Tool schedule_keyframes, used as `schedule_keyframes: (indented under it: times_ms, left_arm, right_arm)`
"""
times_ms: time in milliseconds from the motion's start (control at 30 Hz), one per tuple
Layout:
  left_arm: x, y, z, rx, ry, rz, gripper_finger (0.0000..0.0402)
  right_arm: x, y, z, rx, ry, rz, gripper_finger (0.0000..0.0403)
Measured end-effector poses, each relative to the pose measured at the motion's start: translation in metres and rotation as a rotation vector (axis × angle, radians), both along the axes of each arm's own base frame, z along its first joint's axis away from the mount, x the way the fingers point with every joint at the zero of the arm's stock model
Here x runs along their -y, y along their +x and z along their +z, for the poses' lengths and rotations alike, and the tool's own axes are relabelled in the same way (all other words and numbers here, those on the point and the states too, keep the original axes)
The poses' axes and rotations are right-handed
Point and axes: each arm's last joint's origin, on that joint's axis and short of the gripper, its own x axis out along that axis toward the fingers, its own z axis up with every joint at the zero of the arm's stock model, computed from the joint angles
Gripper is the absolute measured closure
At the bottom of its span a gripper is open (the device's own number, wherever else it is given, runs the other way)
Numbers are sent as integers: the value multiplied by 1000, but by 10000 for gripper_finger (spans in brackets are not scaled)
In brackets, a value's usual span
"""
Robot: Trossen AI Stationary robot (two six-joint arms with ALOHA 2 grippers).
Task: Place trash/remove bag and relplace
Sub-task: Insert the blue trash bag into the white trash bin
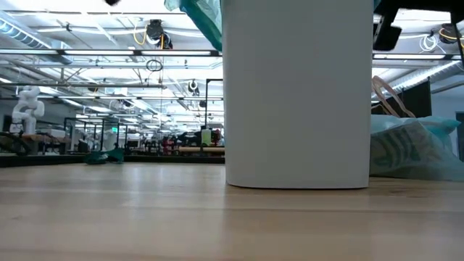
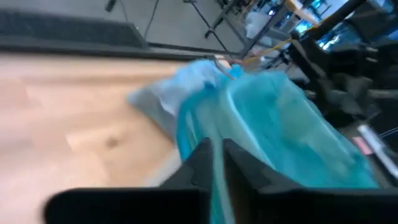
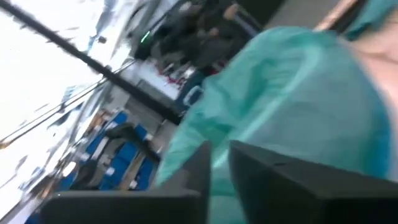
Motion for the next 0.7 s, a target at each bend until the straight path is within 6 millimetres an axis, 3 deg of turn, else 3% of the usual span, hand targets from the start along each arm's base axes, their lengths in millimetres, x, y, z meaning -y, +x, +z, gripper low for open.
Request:
schedule_keyframes:
  times_ms: [300, 433, 567, 700]
  left_arm:
    - [-85, 13, 10, -86, 73, -188, 400]
    - [-104, 16, 20, -5, 132, -311, 400]
    - [-114, 15, 22, -33, 240, -477, 395]
    - [-119, 13, 24, -45, 248, -593, 362]
  right_arm:
    - [-24, 8, -5, -46, 14, -81, 400]
    - [-29, 16, -11, -92, 44, -142, 389]
    - [-31, 23, -14, -113, 52, -179, 355]
    - [-30, 24, -10, -71, 69, -211, 318]
